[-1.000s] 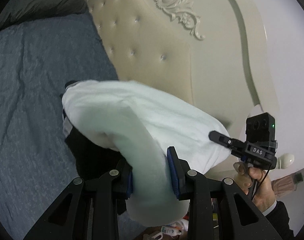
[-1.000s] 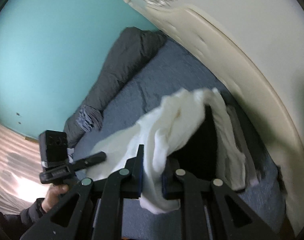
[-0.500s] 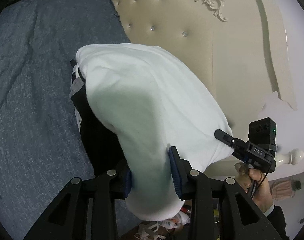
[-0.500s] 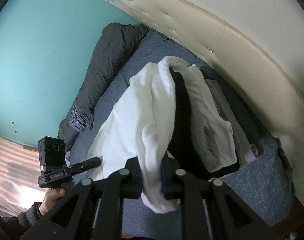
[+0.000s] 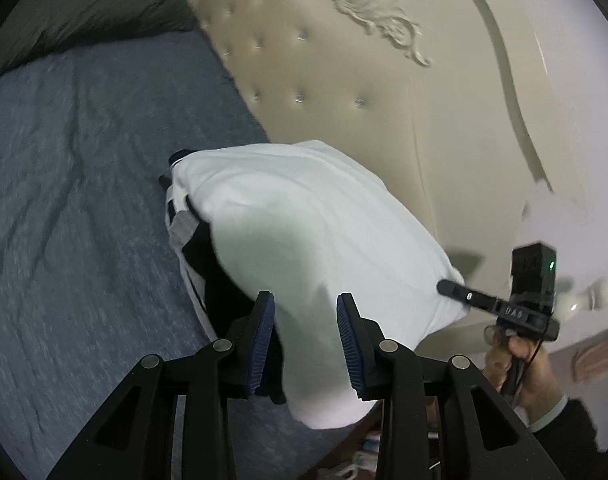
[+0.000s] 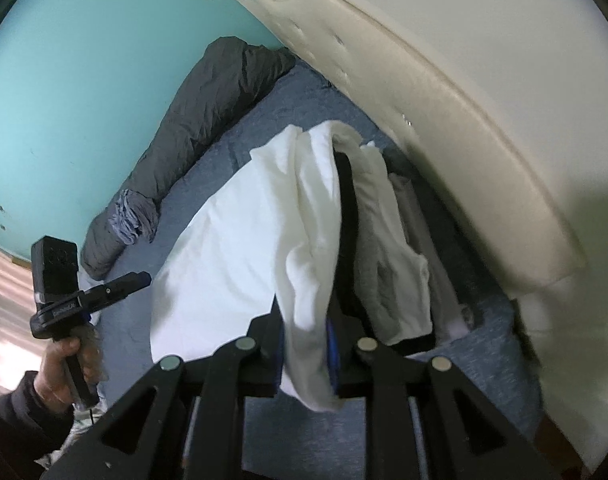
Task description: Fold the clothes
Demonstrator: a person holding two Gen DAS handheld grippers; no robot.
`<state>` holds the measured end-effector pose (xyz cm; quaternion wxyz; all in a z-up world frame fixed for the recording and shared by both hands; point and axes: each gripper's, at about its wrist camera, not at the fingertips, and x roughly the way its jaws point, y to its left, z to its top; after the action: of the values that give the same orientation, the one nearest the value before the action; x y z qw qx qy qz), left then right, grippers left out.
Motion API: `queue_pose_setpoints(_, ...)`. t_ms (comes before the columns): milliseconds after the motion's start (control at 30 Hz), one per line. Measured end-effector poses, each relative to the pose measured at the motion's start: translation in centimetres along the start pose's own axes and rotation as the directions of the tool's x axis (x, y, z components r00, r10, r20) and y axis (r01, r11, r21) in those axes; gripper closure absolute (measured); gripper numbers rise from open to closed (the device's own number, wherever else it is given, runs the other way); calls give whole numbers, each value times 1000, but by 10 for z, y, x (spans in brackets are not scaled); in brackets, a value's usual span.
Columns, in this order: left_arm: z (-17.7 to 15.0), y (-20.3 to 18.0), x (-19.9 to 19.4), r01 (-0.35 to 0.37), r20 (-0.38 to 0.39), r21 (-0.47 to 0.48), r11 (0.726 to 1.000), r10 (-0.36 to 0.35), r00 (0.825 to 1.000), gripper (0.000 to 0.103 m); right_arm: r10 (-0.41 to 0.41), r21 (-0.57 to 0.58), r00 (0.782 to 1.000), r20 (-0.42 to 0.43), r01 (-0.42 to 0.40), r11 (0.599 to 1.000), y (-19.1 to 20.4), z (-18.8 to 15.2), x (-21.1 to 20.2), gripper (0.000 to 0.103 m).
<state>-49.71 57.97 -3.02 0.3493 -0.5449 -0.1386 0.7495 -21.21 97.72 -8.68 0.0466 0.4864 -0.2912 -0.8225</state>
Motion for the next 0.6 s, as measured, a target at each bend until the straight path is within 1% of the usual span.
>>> queue_pose_setpoints(133,-6,-5,13,-3,-20,31,1000,4,1000,68,-60,-44,998,24,61,997,10,1,-3,86)
queue_pose_setpoints(233,-8,-8,20,-9,-30,48,999,10,1000,68,-95,-52,994,47,97,994,6,0,-8,83)
queue_pose_setpoints(333,-8,-8,24,-8,-40,54,999,10,999,68,-122,-13,987,105,124,992,-1,-2,-20,83)
queue_pose_setpoints(433,-8,-9,25,-10,-42,65,998,13,999,68,-109,6,979,173,110,994,1,-3,-31,83)
queue_pose_setpoints(467,-7,-10,24,-14,-34,73,997,17,999,68,-100,-3,978,181,102,995,5,-1,-30,83)
queue_pose_setpoints(533,-7,-13,23,-19,-26,91,996,22,999,68,-72,-51,980,184,83,995,20,4,-25,83)
queue_pose_setpoints(600,-7,-16,24,-22,-28,104,994,25,999,68,-64,-91,985,163,79,993,34,9,-14,83)
